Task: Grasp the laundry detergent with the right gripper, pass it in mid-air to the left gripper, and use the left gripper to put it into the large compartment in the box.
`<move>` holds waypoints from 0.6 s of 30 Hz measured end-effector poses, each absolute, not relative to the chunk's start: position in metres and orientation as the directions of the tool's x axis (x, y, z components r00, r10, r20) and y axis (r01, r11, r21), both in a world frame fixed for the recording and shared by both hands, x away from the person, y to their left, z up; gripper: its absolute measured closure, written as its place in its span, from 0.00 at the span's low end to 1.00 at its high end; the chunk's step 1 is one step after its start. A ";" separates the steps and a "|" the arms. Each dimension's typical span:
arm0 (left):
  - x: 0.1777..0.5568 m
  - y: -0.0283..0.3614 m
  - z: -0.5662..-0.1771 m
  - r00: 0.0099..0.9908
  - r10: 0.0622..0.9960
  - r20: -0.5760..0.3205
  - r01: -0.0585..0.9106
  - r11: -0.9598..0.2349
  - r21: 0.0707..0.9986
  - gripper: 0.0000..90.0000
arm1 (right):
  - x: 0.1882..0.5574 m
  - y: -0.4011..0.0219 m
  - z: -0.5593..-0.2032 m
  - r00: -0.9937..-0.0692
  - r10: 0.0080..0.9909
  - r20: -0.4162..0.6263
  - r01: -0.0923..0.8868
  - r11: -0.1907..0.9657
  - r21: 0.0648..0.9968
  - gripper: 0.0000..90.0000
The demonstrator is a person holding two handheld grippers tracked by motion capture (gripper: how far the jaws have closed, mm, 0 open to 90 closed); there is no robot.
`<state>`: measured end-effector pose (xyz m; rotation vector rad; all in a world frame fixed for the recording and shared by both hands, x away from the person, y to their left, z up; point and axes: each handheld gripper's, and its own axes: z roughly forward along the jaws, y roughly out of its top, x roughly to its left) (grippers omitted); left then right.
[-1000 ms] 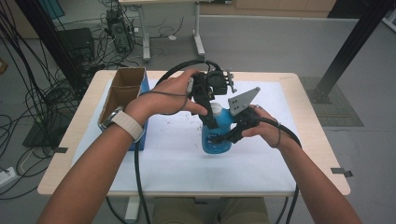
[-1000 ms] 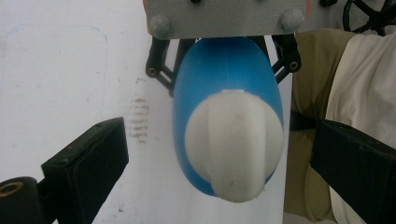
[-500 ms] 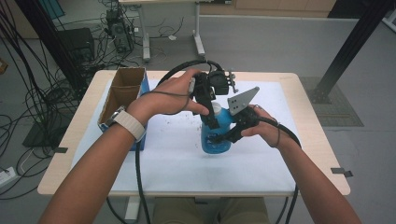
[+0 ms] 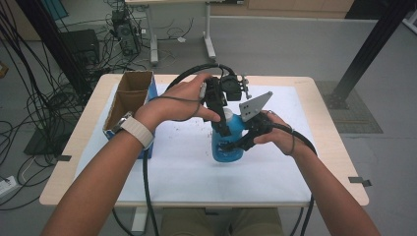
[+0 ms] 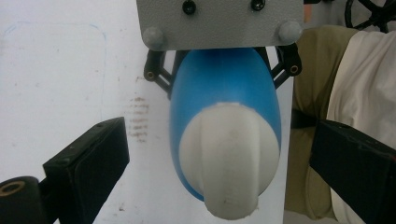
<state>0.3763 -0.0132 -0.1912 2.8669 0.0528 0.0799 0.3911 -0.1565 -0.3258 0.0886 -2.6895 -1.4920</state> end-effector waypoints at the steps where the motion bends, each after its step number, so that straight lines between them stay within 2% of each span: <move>1: 0.376 -0.013 -0.191 0.998 0.044 0.052 0.028 -0.962 0.272 0.06 | 0.391 -0.157 -0.326 -0.996 -0.082 0.029 -0.019 0.528 0.849 0.48; 18: 0.375 -0.013 -0.192 0.998 0.047 0.050 0.032 -0.962 0.271 0.06 | 0.391 -0.158 -0.325 -0.996 -0.084 0.030 -0.019 0.525 0.851 0.48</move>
